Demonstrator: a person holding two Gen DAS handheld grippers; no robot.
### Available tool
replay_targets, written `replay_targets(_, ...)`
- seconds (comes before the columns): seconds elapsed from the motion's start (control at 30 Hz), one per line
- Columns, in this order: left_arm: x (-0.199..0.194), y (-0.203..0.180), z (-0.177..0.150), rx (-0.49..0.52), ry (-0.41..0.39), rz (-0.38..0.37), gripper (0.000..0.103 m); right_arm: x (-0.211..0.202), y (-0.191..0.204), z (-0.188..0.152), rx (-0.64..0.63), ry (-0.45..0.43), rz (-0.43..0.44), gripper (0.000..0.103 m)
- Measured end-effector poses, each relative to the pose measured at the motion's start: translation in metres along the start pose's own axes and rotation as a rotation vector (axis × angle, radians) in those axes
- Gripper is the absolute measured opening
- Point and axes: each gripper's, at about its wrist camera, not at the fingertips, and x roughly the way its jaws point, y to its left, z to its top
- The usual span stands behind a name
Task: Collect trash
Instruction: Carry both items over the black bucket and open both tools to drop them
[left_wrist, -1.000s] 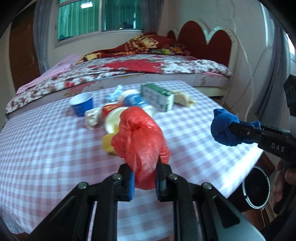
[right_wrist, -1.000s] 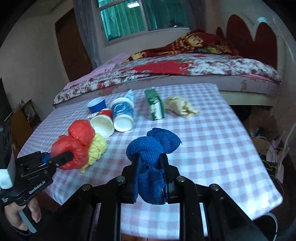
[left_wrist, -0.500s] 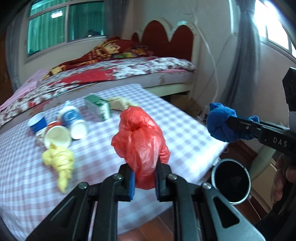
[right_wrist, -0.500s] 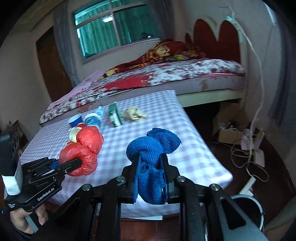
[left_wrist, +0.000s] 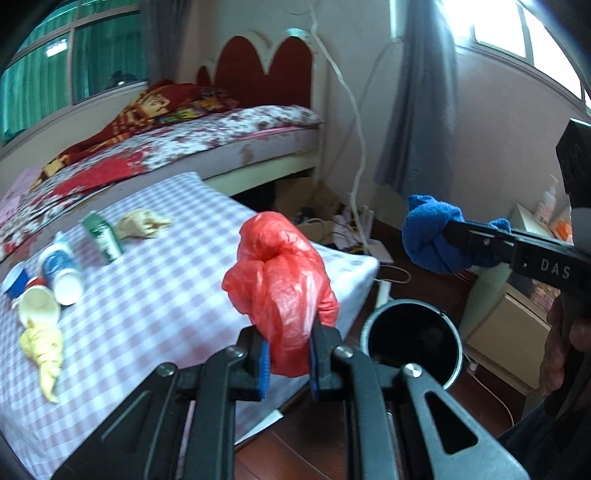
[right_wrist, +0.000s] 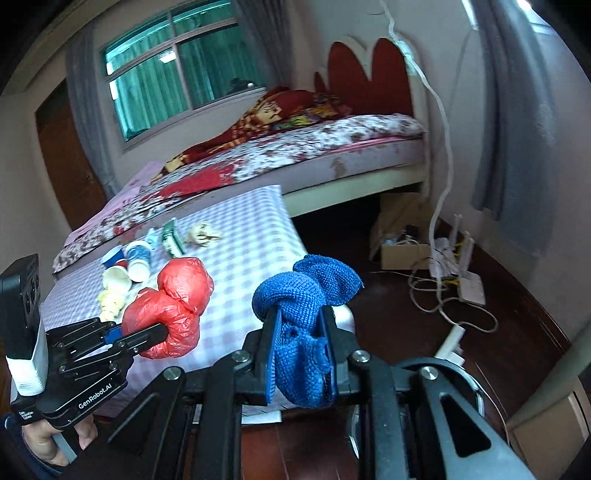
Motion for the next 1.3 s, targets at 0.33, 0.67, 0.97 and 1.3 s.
replay_targets(0.33,0.021,-0.065,0.001,0.077,0.037,-0.114,0.016,-0.028,-0.055,-0.020,0.070,0.013,-0.092,0.021)
replay_targets(0.67,0.051,-0.103,-0.007,0.107,0.116,-0.204,0.016,-0.040,-0.100,-0.046,0.130,0.056,-0.146,0.021)
replay_targets(0.97,0.089,-0.132,-0.028,0.142,0.231,-0.265,0.016,-0.025,-0.137,-0.079,0.190,0.134,-0.165,0.022)
replay_targets(1.3,0.131,-0.142,-0.047,0.119,0.350,-0.313,0.017,0.003,-0.165,-0.108,0.217,0.228,-0.160,0.022)
